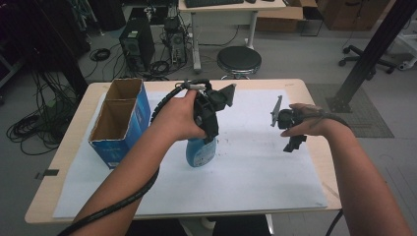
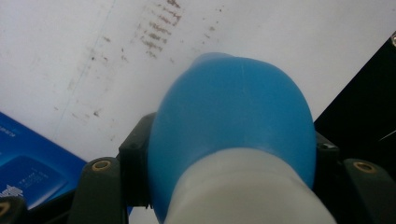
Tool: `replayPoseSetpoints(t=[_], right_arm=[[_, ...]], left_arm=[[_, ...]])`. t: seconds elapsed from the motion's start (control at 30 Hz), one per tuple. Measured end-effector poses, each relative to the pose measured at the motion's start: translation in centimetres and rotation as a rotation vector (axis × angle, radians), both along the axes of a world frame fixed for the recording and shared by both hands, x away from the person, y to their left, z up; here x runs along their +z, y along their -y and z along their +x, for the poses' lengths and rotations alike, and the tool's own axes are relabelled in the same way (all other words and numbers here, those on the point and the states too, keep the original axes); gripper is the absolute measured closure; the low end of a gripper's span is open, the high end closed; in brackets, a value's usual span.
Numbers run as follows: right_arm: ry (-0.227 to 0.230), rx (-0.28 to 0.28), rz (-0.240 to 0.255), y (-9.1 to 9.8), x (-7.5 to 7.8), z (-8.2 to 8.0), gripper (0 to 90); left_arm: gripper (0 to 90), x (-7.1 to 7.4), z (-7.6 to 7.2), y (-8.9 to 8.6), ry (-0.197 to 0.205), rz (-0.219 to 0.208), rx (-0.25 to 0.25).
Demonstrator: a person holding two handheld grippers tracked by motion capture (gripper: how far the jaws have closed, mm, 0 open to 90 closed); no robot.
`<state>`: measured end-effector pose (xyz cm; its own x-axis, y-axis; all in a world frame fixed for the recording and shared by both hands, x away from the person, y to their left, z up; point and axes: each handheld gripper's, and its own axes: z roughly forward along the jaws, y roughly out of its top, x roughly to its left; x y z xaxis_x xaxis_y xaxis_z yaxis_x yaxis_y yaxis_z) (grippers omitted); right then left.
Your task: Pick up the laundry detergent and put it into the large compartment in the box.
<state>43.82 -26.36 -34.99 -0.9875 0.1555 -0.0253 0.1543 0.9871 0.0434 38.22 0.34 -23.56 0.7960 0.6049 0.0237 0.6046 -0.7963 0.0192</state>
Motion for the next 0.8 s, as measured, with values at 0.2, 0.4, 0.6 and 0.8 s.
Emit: replayPoseSetpoints(t=[0.2,0.4,0.6,0.8], right_arm=[[-0.001,-0.001,-0.003,0.0,0.1,0.0,6.0],[-0.002,0.0,-0.007,-0.1,0.1,0.0,6.0],[-0.003,0.0,-0.004,-0.1,0.2,0.1,6.0],[-0.005,0.002,-0.005,-0.1,0.2,0.2,6.0]], left_arm=[[37.4,1.0,0.1,-0.4,-0.003,-0.003,0.059],[37.4,2.6,0.3,-0.9,-0.008,-0.01,0.119],[37.4,4.3,0.6,-1.6,-0.019,-0.013,0.187],[37.5,5.9,0.9,-2.6,-0.021,-0.016,0.228]])
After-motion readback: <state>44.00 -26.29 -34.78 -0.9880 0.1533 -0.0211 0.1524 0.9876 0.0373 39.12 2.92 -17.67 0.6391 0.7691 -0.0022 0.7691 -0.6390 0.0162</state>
